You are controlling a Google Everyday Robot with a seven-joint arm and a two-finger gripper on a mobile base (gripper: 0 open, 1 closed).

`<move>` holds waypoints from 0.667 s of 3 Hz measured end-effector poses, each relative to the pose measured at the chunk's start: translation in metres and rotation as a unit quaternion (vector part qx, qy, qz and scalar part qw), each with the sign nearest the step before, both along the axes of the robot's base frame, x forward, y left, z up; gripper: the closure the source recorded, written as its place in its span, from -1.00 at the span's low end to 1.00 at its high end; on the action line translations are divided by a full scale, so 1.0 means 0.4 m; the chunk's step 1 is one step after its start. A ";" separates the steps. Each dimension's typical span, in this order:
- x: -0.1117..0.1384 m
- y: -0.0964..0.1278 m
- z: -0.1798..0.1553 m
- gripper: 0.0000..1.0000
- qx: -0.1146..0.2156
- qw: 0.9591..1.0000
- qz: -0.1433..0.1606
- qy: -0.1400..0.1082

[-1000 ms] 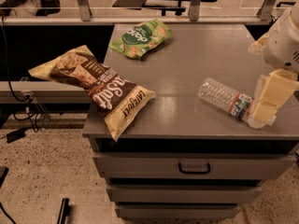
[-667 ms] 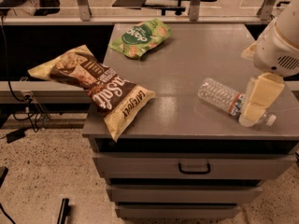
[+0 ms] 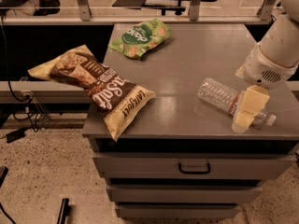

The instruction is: Pick water bottle

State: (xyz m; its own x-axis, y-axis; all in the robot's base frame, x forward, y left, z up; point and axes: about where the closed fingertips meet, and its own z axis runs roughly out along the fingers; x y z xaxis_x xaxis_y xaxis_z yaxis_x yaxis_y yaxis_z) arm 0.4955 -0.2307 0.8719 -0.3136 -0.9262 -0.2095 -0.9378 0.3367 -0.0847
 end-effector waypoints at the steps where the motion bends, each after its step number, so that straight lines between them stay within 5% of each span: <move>1: 0.001 -0.015 -0.057 -0.66 0.003 1.000 -0.009 0.025; 2: 0.000 -0.020 -0.095 -0.04 0.010 0.999 -0.012 0.040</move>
Offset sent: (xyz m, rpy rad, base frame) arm -0.0008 -0.0111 -0.0527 0.0272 0.1150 -0.0327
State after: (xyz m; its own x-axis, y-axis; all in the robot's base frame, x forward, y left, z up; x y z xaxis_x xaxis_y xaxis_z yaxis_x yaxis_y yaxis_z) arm 0.4956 -0.2387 0.8340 -0.3515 -0.9141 -0.2021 -0.9331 0.3595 -0.0034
